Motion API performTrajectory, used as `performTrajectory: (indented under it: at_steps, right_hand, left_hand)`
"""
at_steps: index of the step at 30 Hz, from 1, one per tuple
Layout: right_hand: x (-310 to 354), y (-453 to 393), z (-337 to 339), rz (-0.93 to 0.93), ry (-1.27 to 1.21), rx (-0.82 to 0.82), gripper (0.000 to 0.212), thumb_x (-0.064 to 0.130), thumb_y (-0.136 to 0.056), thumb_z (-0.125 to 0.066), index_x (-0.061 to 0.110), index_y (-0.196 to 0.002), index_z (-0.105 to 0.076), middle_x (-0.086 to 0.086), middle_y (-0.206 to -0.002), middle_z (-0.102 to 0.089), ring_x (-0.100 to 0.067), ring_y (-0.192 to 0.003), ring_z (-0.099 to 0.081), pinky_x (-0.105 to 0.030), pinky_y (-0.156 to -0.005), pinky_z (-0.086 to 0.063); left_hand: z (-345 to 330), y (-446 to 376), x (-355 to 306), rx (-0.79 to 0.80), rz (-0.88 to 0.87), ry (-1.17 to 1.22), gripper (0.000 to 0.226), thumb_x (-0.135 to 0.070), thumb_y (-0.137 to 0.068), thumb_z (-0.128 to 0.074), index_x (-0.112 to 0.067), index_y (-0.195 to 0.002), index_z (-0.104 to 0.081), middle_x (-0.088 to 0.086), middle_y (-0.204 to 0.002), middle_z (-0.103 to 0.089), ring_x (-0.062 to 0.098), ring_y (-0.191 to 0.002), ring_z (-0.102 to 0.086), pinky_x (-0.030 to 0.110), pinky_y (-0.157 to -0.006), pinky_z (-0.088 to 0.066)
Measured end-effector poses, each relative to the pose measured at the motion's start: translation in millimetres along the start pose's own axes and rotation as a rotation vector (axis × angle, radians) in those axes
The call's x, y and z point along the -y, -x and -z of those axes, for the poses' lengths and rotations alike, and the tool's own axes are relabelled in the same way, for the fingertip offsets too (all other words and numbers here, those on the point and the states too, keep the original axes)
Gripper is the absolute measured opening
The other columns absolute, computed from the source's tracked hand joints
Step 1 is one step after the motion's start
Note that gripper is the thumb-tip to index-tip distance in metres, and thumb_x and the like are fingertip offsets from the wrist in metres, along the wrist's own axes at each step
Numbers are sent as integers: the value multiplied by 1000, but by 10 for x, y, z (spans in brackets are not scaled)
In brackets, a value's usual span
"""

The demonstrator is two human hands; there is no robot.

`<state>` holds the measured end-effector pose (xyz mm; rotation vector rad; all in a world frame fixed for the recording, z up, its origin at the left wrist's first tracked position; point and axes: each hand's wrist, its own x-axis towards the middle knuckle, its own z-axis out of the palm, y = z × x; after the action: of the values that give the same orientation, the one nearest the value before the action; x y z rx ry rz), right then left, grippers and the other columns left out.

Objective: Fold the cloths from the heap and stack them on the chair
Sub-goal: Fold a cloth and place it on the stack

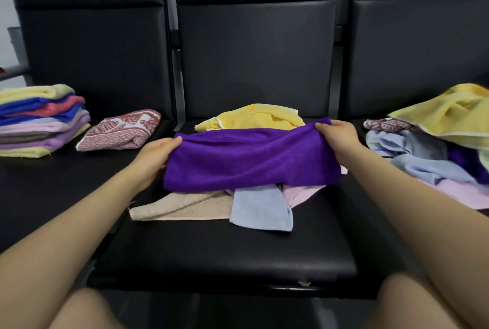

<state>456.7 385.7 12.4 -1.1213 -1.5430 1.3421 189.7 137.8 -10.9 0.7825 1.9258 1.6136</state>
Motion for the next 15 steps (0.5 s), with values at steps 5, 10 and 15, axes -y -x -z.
performTrajectory:
  at_steps: [5,10,15]
  right_hand:
    - [-97,-77,-130,113,218,-126,25,27,-90,-58,7,-80,-68,-3,-69,-57,-17,-72,-51,-31,-66,-38]
    - [-241,-123,-153,141,217,-283,32,31,-93,-55,2,-86,-66,-8,-71,-58,-20,-69,-51,-31,-64,-37]
    - [-409,-193,-150,96,516,-168,24,38,-90,-56,17,-91,-68,-6,-89,-68,-28,-92,-61,-32,-79,-44]
  left_hand:
    - [-132,-114,-76,-228,-27,175,25,-37,-96,-57,-21,-80,-67,-3,-78,-66,13,-72,-59,26,-68,-48]
    - [-193,-258,-75,-371,-89,227,26,-34,-93,-61,-21,-72,-65,0,-81,-62,16,-82,-55,30,-79,-46]
    - [-184,-390,144,-367,-53,-269,42,-43,-91,-61,-12,-64,-64,6,-68,-60,20,-70,-54,32,-67,-37]
